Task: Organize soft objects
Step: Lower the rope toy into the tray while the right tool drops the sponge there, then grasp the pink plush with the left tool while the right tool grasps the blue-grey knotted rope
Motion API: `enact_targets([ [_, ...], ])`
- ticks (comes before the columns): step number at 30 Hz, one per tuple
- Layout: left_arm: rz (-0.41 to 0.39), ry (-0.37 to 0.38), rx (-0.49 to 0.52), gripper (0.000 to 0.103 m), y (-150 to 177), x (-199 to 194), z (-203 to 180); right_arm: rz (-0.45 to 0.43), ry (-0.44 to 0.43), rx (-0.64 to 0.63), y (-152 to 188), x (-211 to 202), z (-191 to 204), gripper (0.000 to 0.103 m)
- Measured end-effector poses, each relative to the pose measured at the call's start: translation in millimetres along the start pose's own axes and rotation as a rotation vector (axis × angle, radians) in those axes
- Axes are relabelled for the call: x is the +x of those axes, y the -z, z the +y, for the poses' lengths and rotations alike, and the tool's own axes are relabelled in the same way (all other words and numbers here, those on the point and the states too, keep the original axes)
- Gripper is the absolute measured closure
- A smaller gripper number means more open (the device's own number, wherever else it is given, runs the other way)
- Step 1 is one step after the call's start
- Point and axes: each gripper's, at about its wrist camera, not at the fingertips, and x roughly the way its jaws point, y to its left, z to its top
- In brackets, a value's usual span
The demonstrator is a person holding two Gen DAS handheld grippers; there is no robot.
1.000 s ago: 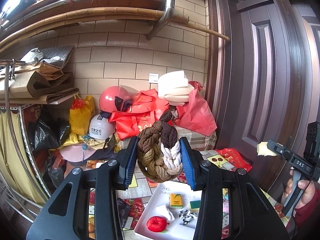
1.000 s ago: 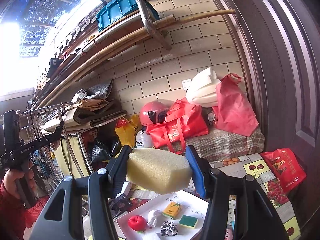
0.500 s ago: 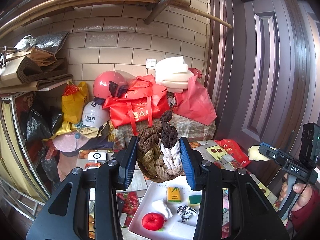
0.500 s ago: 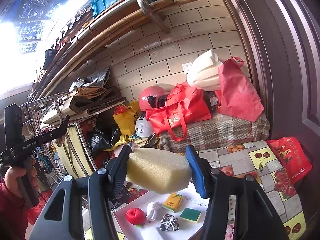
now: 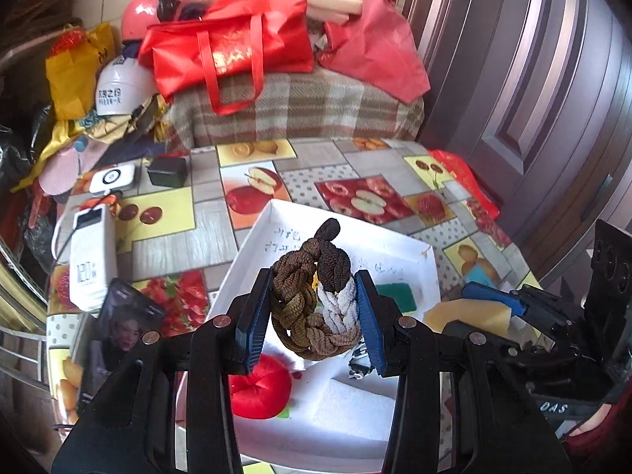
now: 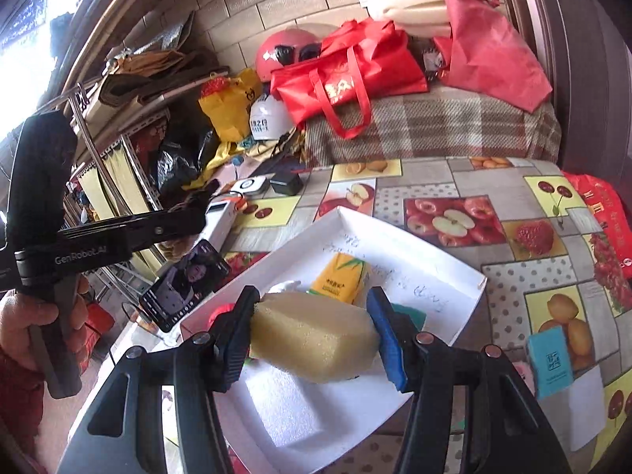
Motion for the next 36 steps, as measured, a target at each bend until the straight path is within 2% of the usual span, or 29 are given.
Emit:
enact_targets([
  [3,0.050,-0.017,0.036,0.062,3,38,-9,0.038,0.045,-0.046,12,19,4,0.046],
  [6,0.074,-0.047,0.046,0.060,6,58,-14,0.066,0.068,-0.055,19,33,4,0.044],
  [8,0.080,-0.053,0.036,0.044,9,64,-13,0.073,0.074,-0.059,23,36,3,0.039],
  [9,0.075,-0.067,0.037,0.020,10,64,-13,0.071,0.076,-0.061,24,37,3,0.027],
  [10,0.065,-0.081,0.039,0.005,10,65,-11,0.064,0.080,-0.062,25,36,3,0.016],
  [11,0.059,-0.090,0.040,0.000,10,64,-10,0.054,0.088,-0.062,26,36,3,0.016],
  [14,0.095,-0.119,0.036,0.000,11,64,-5,0.069,0.110,-0.053,27,31,3,0.011],
  [15,0.109,-0.123,0.040,0.000,12,64,-5,0.075,0.124,-0.046,26,29,2,0.000],
  [20,0.171,-0.141,0.074,0.000,17,55,-17,0.095,0.163,-0.007,21,10,-3,0.000],
  [28,0.128,-0.115,0.027,0.000,23,26,-34,0.055,0.180,-0.034,26,-18,3,0.000],
  [32,0.076,-0.108,0.008,0.000,22,1,-43,0.025,0.216,-0.016,35,-44,-5,0.000],
  [36,-0.001,-0.056,-0.004,0.000,28,-25,-62,-0.047,0.250,0.015,48,-85,-19,0.000],
])
